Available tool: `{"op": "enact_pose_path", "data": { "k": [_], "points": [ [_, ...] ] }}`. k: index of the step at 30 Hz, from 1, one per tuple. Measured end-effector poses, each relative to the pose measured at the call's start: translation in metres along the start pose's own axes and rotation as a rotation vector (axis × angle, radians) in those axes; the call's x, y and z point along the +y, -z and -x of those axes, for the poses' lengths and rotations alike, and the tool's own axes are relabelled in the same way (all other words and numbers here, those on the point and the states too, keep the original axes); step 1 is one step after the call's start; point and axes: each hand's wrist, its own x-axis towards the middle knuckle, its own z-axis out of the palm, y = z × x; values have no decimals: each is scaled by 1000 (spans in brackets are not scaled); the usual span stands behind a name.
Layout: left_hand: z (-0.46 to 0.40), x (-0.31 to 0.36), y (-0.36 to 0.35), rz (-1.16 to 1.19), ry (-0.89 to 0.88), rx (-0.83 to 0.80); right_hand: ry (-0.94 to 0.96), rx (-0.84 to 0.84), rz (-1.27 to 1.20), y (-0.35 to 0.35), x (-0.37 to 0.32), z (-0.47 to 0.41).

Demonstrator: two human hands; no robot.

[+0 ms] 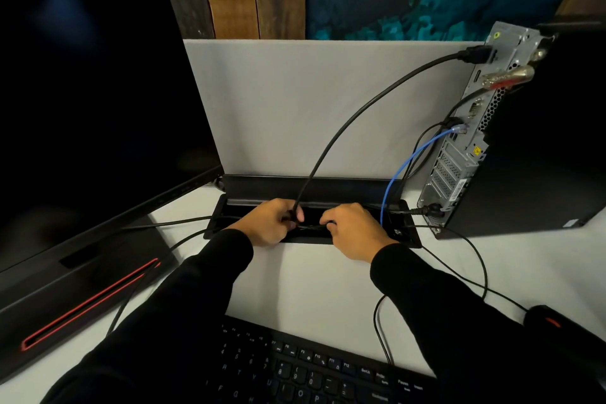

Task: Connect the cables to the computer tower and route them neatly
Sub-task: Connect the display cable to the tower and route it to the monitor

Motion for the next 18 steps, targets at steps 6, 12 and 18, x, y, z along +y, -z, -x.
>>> {"op": "enact_pose_path", "data": {
  "k": [6, 12, 18],
  "points": [
    [-7, -3, 7, 143, -11, 59, 72, 11, -87, 13, 5, -2],
    [0, -5, 17, 91, -81, 193, 78, 27, -170, 8, -5, -9],
    [7, 1, 8, 1, -84, 60, -4, -111, -96, -4, -13, -9]
  ]
}}
